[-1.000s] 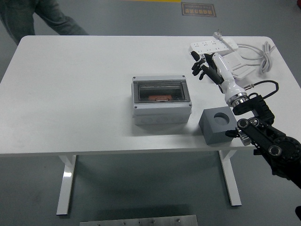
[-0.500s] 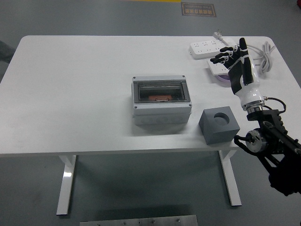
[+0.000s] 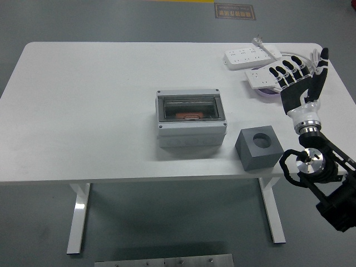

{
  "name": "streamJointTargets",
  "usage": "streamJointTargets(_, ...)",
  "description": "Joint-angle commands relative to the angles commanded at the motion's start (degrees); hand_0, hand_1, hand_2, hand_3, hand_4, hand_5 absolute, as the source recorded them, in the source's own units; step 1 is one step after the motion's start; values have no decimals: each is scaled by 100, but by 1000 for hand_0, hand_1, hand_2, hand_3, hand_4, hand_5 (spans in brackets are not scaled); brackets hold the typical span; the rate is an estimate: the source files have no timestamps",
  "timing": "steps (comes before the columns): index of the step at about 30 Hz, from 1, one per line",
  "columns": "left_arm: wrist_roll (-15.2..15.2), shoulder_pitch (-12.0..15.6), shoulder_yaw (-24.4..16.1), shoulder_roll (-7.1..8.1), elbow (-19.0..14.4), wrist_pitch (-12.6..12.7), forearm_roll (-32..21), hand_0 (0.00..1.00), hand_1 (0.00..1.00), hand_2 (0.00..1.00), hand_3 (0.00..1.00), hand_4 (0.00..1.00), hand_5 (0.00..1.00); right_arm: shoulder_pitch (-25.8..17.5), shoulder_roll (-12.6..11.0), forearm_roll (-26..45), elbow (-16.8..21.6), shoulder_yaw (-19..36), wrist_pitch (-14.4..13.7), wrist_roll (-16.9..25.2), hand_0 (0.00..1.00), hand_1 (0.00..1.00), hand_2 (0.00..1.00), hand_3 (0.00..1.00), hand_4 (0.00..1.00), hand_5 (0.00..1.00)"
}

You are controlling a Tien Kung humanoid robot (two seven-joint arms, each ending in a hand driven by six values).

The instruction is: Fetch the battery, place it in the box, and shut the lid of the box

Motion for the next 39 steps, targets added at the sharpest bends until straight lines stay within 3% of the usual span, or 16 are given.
streamJointTargets(5, 36, 25, -16, 44, 7, -7, -13, 432, 642, 644, 634, 818, 903, -47, -6, 334, 0, -31, 165, -175, 545, 413, 434, 457, 906, 912)
streamJointTargets(18, 58, 97, -91, 182, 22, -130, 98, 459, 644, 645, 666, 816, 905, -61, -16, 251, -31, -159, 383, -524, 547, 448, 465, 477, 909, 914)
streamJointTargets(25, 73, 110, -126, 249, 25, -177, 158, 460, 644, 646, 666, 816, 906, 41, 30, 221, -30, -268, 390, -610, 558, 455, 477, 506, 912, 916)
streamJointTargets(39, 135, 120, -49, 221, 28, -206, 8, 464, 642, 647, 669, 820, 912, 428, 224, 334, -173, -333, 243, -564, 571, 466, 490, 522, 911, 917)
